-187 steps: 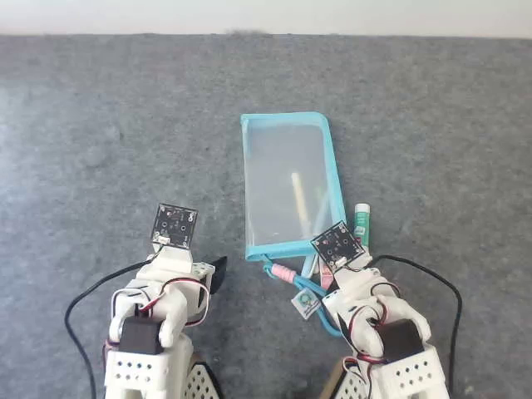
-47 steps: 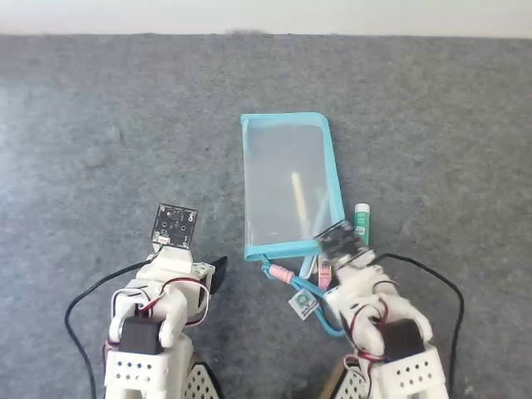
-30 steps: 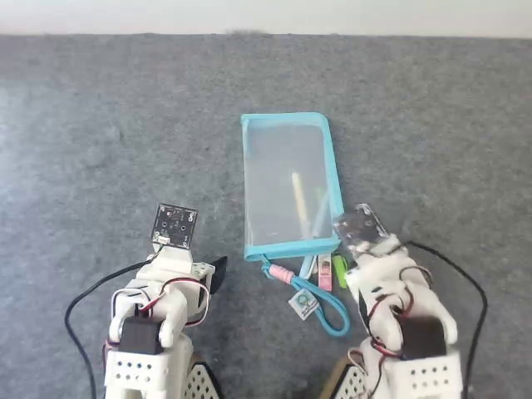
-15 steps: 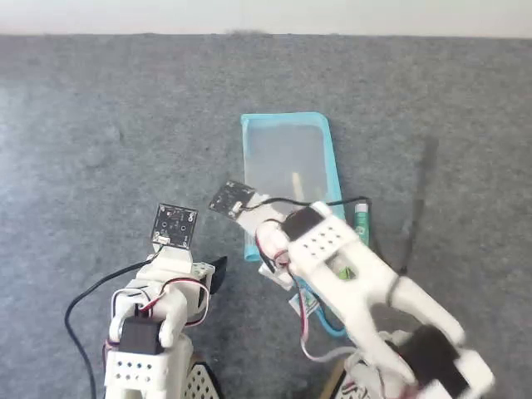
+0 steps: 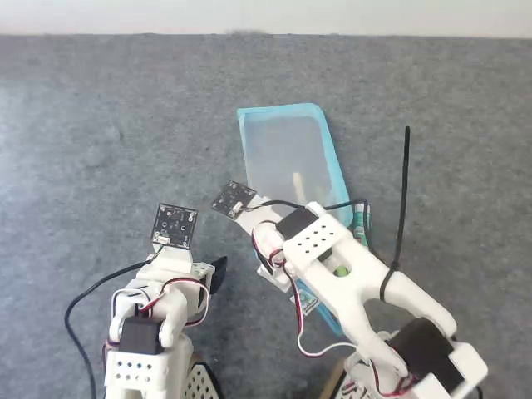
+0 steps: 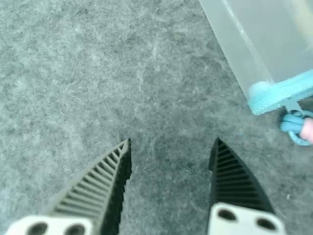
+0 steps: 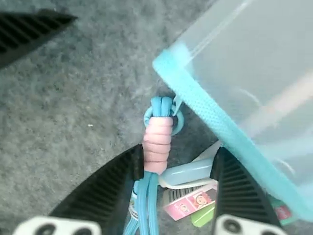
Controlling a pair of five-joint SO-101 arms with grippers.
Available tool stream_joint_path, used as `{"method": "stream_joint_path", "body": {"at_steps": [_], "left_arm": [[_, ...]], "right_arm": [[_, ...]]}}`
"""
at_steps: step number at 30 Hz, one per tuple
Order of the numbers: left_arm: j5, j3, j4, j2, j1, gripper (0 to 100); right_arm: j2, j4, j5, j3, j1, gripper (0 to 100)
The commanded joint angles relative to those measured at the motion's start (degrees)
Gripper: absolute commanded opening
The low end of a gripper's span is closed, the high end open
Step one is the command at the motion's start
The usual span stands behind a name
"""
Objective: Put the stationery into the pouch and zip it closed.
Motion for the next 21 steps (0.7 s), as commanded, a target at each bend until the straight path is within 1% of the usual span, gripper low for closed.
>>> {"method": "stream_joint_path", "body": {"at_steps": [1, 4, 8, 21], "left_arm": [[0.79, -0.48, 0.35, -0.26, -0.26, 25], [0.79, -0.48, 0.35, -0.26, -0.26, 25], [0.79, -0.48, 0.35, -0.26, -0.26, 25], [0.79, -0.48, 0.35, -0.26, -0.26, 25]], "right_arm": [[-4.18, -1.45, -2.11, 0.35, -2.59, 23.1], [-4.18, -4.62, -3.43, 2.11, -3.91, 23.1], [-4.18, -7.52, -3.78, 4.04, -3.82, 23.1], [-4.09, -7.60, -3.34, 6.42, -3.82, 23.1]]}}
